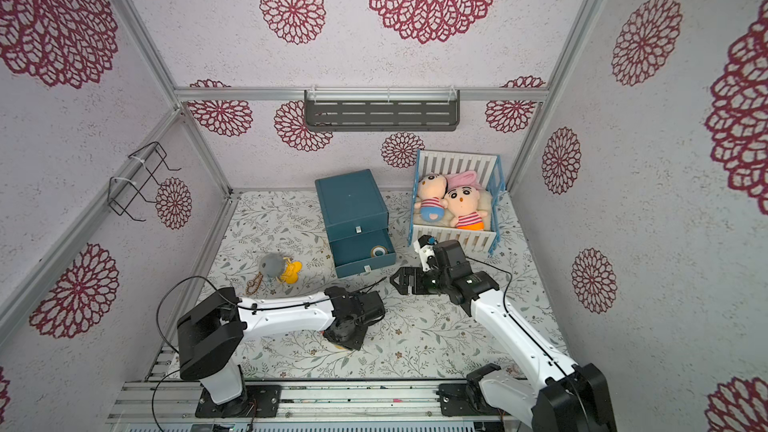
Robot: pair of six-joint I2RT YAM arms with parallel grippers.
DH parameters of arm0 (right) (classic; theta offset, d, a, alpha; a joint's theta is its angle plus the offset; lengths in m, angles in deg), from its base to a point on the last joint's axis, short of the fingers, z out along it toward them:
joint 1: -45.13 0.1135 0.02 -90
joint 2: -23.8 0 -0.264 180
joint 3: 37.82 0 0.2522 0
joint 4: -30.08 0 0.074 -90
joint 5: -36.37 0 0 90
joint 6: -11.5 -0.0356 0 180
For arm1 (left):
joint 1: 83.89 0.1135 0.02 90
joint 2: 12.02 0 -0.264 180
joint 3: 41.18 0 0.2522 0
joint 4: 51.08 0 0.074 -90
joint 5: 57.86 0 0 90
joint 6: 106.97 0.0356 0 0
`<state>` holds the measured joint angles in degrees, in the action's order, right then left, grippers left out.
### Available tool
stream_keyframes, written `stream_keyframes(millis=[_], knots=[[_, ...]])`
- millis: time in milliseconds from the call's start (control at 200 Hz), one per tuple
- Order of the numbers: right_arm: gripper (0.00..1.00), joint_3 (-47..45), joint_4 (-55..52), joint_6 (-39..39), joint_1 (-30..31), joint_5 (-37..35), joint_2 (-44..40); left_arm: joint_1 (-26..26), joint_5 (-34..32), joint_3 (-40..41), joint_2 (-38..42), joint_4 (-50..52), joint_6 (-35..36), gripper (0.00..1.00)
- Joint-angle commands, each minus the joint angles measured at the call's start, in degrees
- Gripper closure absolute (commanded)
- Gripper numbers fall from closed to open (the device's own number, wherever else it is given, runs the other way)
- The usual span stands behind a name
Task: Place the transparent tape into the drawer according to color
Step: Pick up the tape at the center of the board, then place the tape in the drawer.
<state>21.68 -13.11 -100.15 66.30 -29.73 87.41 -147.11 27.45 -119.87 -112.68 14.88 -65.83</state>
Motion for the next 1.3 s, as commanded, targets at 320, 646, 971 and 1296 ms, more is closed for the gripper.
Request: stream_keyframes(millis=[320, 646, 971, 1296], knots=[[0.01, -0.82, 1.66, 0.3, -2.78, 0.85, -3.06, 5.88, -6.12, -8.14, 6.89, 7.96, 5.27, 1.0], [0.01, -1.59, 1.58, 0.38, -4.09, 1.88, -4.03, 9.72, -7.71, -19.68, 6.3, 9.74, 10.53, 1.0], [0.01, -2.35, 2.21, 0.32, -4.79, 2.51, -4.65, 14.9, -11.51, -32.82, 0.32, 10.81, 16.45, 1.0], [0.01, -2.71, 2.18, 0.05, -5.22, 3.14, -5.44, 19.35, -10.27, -34.36, -2.32, 2.38, 18.84, 1.0]])
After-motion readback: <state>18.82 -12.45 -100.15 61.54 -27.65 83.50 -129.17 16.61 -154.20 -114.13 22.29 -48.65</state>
